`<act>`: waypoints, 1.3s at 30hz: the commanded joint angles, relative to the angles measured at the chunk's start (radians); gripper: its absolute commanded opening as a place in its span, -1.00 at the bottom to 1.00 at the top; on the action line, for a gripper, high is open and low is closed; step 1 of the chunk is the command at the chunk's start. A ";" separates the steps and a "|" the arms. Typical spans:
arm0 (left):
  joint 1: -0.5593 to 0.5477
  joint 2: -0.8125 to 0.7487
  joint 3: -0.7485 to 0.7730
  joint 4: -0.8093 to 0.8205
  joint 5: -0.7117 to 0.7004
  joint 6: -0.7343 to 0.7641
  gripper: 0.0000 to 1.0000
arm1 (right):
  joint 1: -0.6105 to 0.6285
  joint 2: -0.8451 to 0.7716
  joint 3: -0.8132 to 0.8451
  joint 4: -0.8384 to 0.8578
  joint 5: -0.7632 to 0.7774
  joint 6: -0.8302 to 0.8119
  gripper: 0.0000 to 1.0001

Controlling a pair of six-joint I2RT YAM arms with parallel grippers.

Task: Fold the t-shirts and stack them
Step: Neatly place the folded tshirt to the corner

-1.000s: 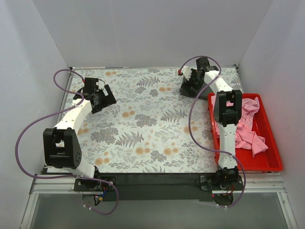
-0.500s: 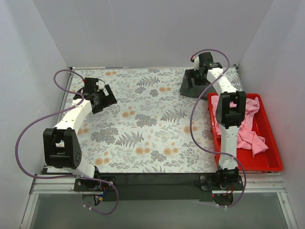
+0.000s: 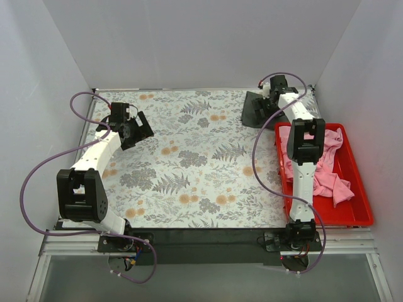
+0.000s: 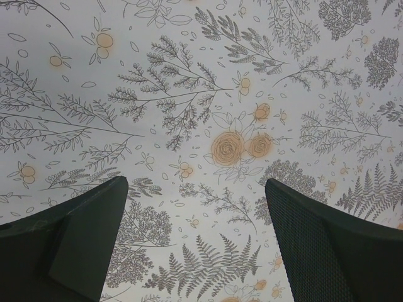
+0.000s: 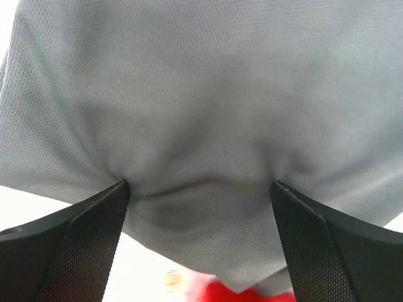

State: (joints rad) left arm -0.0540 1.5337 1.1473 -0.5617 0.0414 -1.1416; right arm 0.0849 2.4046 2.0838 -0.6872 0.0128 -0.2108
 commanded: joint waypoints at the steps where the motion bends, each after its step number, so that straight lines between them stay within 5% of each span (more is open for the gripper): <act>1: 0.009 -0.035 -0.001 -0.004 -0.006 -0.001 0.81 | -0.074 0.086 0.044 -0.087 -0.054 -0.148 0.97; 15: 0.014 -0.027 -0.015 -0.003 0.015 0.000 0.81 | -0.218 0.151 0.148 -0.114 -0.160 -0.495 0.97; 29: 0.014 -0.020 -0.014 -0.001 0.022 0.011 0.82 | -0.237 0.137 0.165 -0.091 -0.134 -0.473 0.97; 39: 0.014 -0.033 -0.008 0.020 0.051 0.023 0.83 | -0.217 -0.073 0.202 0.035 -0.229 -0.464 0.97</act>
State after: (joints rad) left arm -0.0475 1.5337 1.1378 -0.5556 0.0799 -1.1362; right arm -0.1314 2.4798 2.2616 -0.7391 -0.1936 -0.6655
